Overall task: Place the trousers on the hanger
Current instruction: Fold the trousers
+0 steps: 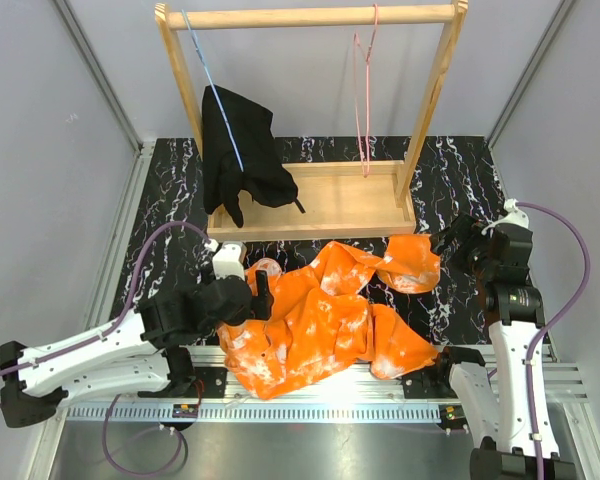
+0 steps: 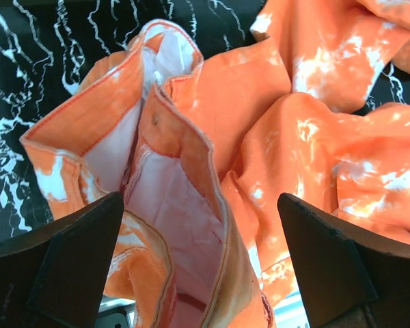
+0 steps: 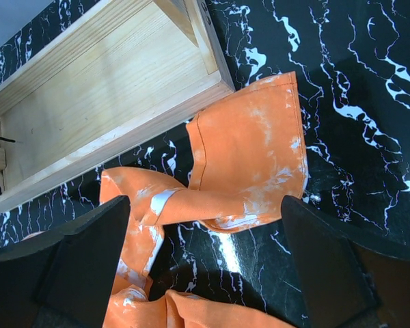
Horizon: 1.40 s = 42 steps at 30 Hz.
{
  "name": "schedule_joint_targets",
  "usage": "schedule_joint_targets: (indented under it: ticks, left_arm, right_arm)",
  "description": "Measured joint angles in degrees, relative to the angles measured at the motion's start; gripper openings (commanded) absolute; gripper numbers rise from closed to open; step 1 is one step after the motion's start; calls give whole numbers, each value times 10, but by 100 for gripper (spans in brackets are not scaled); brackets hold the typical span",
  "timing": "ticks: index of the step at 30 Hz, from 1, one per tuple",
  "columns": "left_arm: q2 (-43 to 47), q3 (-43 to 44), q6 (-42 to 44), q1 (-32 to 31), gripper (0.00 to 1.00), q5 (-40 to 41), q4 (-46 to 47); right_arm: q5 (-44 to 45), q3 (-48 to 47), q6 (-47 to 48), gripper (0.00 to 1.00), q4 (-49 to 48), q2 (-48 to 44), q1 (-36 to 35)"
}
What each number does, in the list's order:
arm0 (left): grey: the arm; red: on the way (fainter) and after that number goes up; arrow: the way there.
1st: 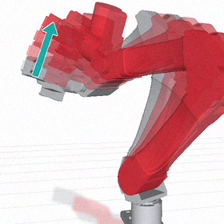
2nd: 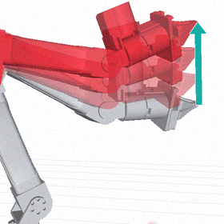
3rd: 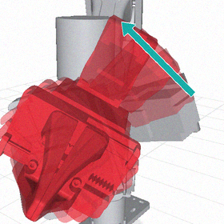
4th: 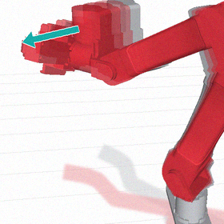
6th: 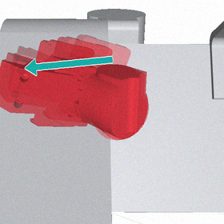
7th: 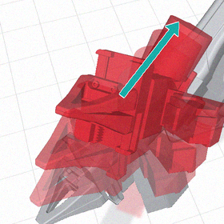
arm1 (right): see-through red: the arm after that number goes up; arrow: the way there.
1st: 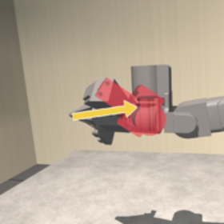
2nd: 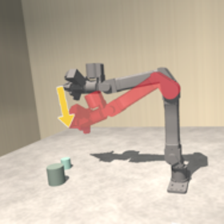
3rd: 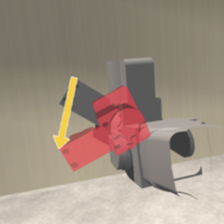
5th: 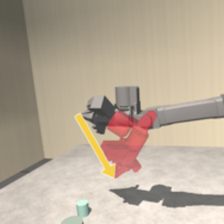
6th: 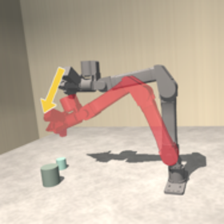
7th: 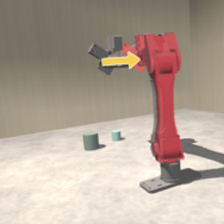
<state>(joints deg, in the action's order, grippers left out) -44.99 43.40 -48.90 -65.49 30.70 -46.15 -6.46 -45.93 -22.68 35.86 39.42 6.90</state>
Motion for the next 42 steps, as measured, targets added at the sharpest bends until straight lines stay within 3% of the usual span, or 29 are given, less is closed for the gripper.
schedule_joint_targets:
  ticks: [7, 9, 11, 12, 14, 15, 17, 18, 24, 31, 36, 42]
  left_arm:
    - [-9, 0, -34, -6, 99, 15, -16]
    - [-20, 0, -40, -6, 91, 19, -19]
    - [-24, 0, -43, -7, 77, 20, -20]
    - [-25, 0, -46, -7, 62, 21, -21]
    - [-25, 0, -53, -8, 47, 23, -23]
    - [-25, 0, -54, -9, 29, 23, -25]
    - [-24, 0, -59, -9, 13, 24, -29]
    - [-24, 0, -59, -9, 1, 25, -33]
    - [-5, 0, -70, -10, 0, 41, -65]
    - [120, 62, -134, -11, 0, 144, -214]
    - [226, 101, -197, -11, 0, 227, -290]
    - [241, 110, -252, -11, 0, 286, -320]
  right_arm:
    - [0, 0, 0, 100, 0, -4, 0]
    - [0, 0, 0, 100, 0, -6, 0]
    - [1, 0, 0, 100, 0, -8, 0]
    - [2, 0, 0, 100, 0, -8, 0]
    - [7, 0, 0, 100, 0, -9, 0]
    - [9, 0, 0, 100, 0, -9, 0]
    - [10, 0, 0, 100, 0, -9, 0]
    - [10, 0, 0, 100, 0, -10, 0]
    - [11, 0, 0, 100, 0, -9, 0]
    - [15, 0, 0, 99, -1, 19, 0]
    - [42, 0, 0, 99, -9, 90, -10]
    - [88, -4, 0, 99, -24, 217, -41]
